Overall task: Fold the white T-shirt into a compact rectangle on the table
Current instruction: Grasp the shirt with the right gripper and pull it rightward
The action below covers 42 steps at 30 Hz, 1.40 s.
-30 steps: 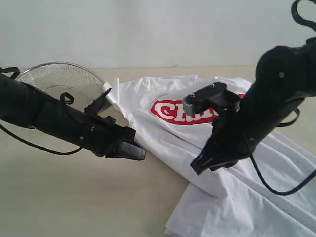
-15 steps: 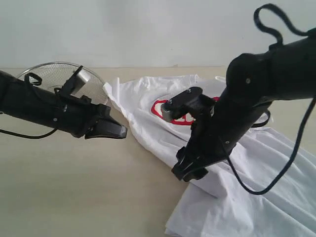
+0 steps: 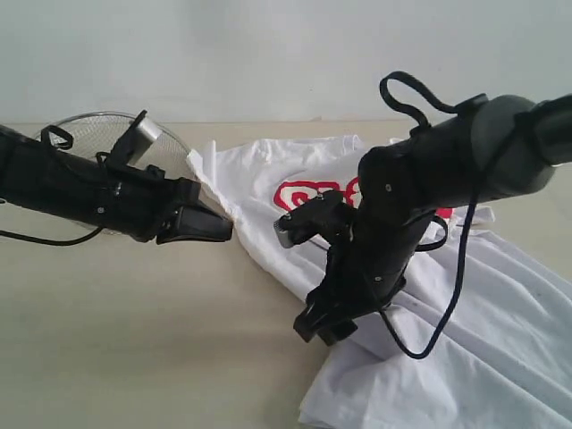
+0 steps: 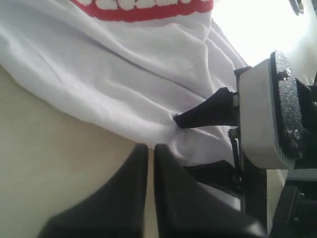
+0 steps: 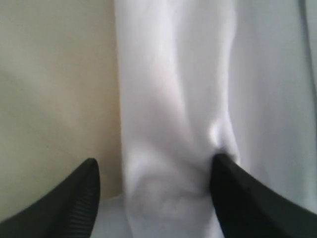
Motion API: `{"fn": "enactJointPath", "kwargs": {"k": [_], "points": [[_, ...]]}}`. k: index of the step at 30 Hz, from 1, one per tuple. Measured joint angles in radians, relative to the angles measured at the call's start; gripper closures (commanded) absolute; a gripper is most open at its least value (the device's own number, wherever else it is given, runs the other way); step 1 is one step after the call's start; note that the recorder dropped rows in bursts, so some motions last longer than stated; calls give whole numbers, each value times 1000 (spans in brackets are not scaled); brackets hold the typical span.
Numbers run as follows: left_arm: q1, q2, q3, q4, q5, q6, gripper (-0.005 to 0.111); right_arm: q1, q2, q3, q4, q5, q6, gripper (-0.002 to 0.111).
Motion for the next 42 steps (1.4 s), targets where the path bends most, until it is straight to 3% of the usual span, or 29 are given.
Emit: {"fn": "enactJointPath", "kwargs": {"k": [4,7,15,19,23,28,29,31,32,33,34,35,37,39,42], "points": [[0,0,0,-4,19,27,102,0,4,0,-126,-1,125,82],[0,0,0,-6,22,39,102,0,6,0,-198,-2,202,108],[0,0,0,-6,42,75,102,0,-12,-60,-175,90,245,108],[0,0,0,-6,44,78,102,-43,-153,-107,-142,172,223,108],[0,0,0,-6,77,78,102,-251,-201,-98,-136,258,223,108],[-21,0,0,-6,110,79,102,-478,-139,-20,-74,190,176,108],[-43,0,0,-6,98,79,102,-506,-109,-15,-71,182,169,108],[-112,0,0,-7,44,79,102,-529,-52,-15,-71,168,144,95],[-137,0,0,-7,16,79,102,-529,-38,-15,-71,164,136,76],[-178,0,0,-7,-38,75,102,-531,-15,-15,-71,157,118,65],[-198,0,0,-7,-65,72,102,-531,-10,-15,-71,157,114,42],[-225,0,0,-13,-109,68,102,-531,-9,-15,-77,160,108,37],[-245,0,0,-22,-143,66,102,-531,-9,-24,-85,190,111,39],[-268,0,0,-34,-179,61,102,-532,-9,-67,-85,274,144,52],[-282,12,-16,-38,-183,44,102,-532,-9,-126,-85,384,158,57]]}}
